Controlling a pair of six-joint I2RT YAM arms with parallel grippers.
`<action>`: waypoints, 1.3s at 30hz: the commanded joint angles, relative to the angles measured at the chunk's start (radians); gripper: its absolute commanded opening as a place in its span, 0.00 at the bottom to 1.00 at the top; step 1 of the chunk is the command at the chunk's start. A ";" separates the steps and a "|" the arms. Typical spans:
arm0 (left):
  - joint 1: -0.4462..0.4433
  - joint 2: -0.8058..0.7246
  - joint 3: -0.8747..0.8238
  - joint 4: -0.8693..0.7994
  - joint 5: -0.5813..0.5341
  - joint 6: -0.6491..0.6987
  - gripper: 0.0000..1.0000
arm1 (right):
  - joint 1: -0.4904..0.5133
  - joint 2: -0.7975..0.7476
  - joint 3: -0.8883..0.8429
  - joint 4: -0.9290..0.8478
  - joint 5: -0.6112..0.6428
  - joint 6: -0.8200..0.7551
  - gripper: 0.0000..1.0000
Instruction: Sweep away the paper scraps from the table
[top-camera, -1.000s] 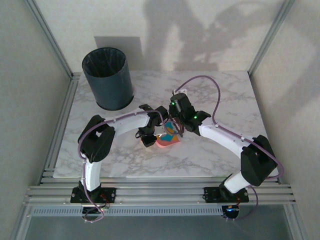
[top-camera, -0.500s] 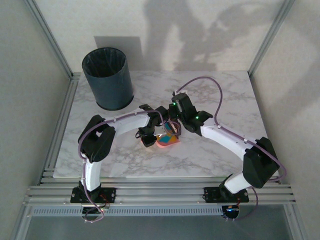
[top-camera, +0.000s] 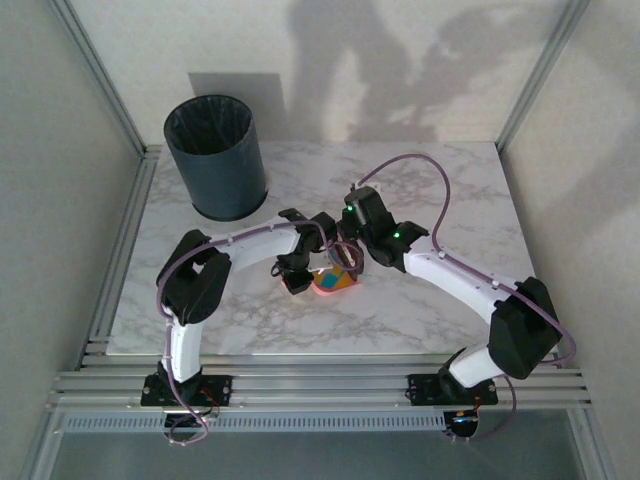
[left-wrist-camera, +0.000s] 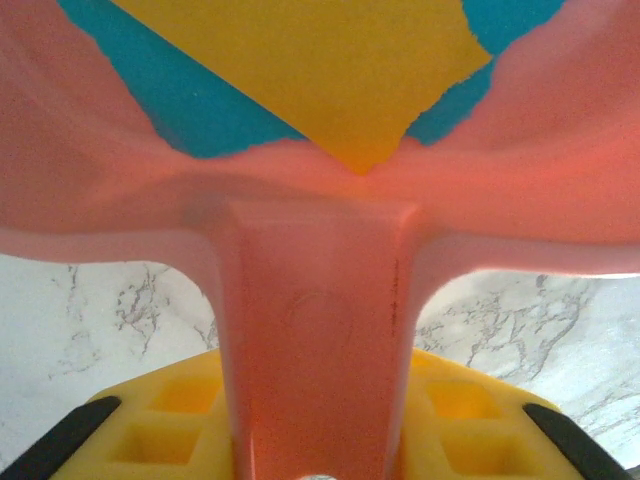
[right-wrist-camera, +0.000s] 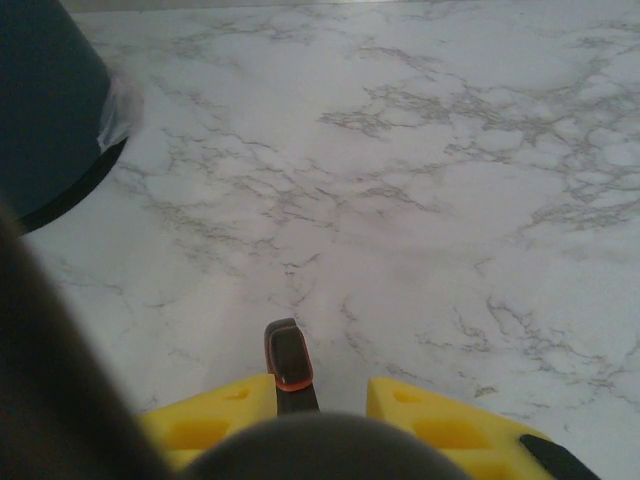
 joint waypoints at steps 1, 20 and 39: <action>0.008 0.017 0.016 -0.037 -0.017 0.000 0.04 | 0.010 -0.037 0.023 -0.056 0.048 0.036 0.00; 0.009 0.002 0.014 -0.008 -0.027 -0.007 0.04 | -0.140 -0.186 -0.102 0.003 -0.125 0.126 0.00; 0.084 -0.028 0.073 0.009 -0.022 -0.065 0.03 | -0.371 -0.358 -0.225 -0.075 -0.204 0.134 0.00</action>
